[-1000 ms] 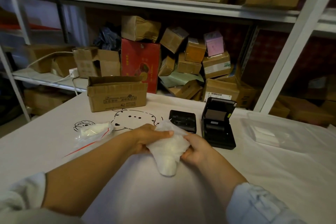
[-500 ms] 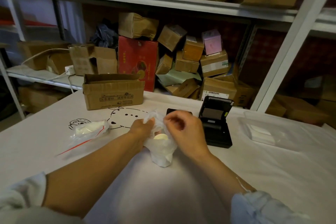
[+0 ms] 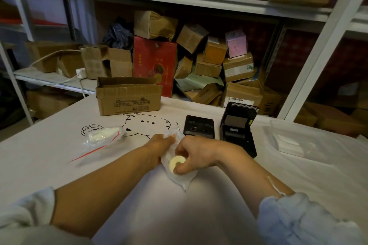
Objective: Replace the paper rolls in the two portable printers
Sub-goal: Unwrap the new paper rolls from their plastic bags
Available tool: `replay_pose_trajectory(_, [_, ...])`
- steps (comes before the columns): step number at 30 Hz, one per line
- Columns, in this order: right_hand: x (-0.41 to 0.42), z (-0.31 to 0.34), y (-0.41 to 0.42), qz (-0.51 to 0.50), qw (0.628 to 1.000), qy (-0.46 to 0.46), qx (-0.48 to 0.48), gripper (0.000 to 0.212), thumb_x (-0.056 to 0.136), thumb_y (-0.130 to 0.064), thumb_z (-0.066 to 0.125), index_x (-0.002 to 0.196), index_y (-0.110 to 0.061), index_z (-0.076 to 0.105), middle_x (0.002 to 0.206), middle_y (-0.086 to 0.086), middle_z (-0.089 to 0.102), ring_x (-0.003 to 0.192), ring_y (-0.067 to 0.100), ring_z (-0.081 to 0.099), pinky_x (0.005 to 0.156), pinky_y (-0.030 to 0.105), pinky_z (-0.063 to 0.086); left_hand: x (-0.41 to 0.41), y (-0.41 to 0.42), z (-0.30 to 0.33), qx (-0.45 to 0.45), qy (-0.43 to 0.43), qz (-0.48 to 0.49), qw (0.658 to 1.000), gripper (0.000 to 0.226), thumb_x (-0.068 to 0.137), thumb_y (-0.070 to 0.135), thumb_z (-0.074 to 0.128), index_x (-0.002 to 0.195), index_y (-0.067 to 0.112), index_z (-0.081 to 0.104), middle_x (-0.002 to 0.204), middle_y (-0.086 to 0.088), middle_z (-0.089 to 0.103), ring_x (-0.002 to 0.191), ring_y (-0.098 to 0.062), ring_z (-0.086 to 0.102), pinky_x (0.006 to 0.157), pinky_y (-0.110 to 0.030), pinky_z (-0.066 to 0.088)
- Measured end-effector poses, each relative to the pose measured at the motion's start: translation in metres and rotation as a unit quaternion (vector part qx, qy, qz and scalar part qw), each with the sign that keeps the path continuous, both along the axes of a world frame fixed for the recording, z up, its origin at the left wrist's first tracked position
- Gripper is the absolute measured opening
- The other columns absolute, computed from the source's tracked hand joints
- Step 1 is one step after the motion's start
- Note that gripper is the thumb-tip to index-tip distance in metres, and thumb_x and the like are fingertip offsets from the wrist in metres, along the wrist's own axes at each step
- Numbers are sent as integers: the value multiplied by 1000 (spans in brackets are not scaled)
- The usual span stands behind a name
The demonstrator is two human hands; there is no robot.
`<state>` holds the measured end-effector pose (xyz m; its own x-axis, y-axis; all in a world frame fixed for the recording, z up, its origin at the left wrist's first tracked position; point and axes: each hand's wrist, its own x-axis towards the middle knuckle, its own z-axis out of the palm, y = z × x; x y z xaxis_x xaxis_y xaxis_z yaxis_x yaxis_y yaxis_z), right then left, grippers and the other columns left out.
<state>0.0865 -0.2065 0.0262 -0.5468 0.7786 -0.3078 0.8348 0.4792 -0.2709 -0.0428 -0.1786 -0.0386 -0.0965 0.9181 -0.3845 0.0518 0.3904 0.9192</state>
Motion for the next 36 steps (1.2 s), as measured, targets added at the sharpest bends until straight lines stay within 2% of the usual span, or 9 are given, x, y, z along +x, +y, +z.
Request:
replay_pose_trajectory(4, [-4, -6, -5, -30, 999, -9, 15, 43, 75, -50, 73, 98, -16, 62, 89, -4, 56, 84, 17, 54, 64, 29, 42, -1, -5, -4, -2, 11, -23, 1000, 39, 94, 26, 52, 122, -1, 54, 110, -22, 65, 99, -35, 64, 86, -44, 54])
replay_pose_trajectory(6, [-4, -9, -4, -71, 995, 2, 72, 47, 72, -55, 73, 108, -25, 64, 100, -5, 60, 92, 17, 56, 72, 31, 44, -2, -9, -4, -5, -14, -34, 999, 34, 95, 27, 50, 117, 2, 57, 100, -16, 67, 85, -28, 65, 74, -38, 56])
replay_pose_trajectory(11, [3, -17, 2, -159, 968, 66, 182, 29, 81, -41, 71, 104, -24, 69, 104, -2, 67, 95, 18, 62, 79, 33, 52, -6, -19, -5, -50, -80, -75, 993, 27, 96, 34, 50, 111, 13, 58, 94, -9, 68, 82, -20, 66, 70, -32, 58])
replay_pose_trajectory(17, [-8, -31, -8, -129, 971, -96, 177, 56, 80, -49, 68, 126, -21, 53, 123, 9, 48, 111, 26, 53, 83, 33, 44, 0, -20, -11, -45, -67, -72, 994, 24, 98, 15, 48, 118, 4, 56, 99, -14, 67, 80, -24, 67, 64, -36, 59])
replay_pose_trajectory(22, [-10, -35, -9, -120, 971, -115, 172, 55, 82, -42, 67, 129, -19, 50, 129, 11, 46, 118, 27, 49, 88, 34, 43, 2, -23, -3, -38, -63, -97, 993, 21, 97, 6, 45, 115, 7, 56, 91, -12, 67, 79, -24, 66, 63, -36, 59])
replay_pose_trajectory(26, [0, -35, -7, -172, 972, 34, 155, 40, 88, -35, 57, 124, -18, 55, 117, 7, 60, 108, 27, 57, 81, 32, 47, 2, -25, 10, 10, -99, -126, 987, 30, 90, -3, 53, 112, 16, 59, 96, -11, 68, 81, -25, 67, 64, -36, 60])
replay_pose_trajectory(29, [6, -32, -1, -244, 942, 197, 124, 31, 85, -25, 61, 115, -20, 66, 106, 4, 65, 96, 23, 61, 71, 28, 46, -1, -17, 16, 123, 64, -116, 984, 28, 86, -5, 53, 100, 14, 66, 95, -12, 66, 88, -26, 62, 75, -34, 54])
replay_pose_trajectory(32, [7, -23, 4, -270, 893, 352, 80, 23, 82, -16, 64, 103, -18, 72, 103, 1, 66, 96, 19, 61, 78, 30, 53, -13, -3, 25, 198, 244, -81, 946, 23, 81, 0, 56, 83, 17, 71, 87, -9, 68, 88, -28, 64, 77, -33, 50])
replay_pose_trajectory(36, [11, -16, 6, -352, 761, 541, -65, 21, 90, -11, 60, 109, -12, 68, 114, 6, 59, 105, 25, 60, 78, 36, 60, -33, 15, 33, 220, 429, 17, 876, 24, 87, 1, 55, 100, 14, 71, 105, -10, 61, 94, -28, 58, 84, -36, 49])
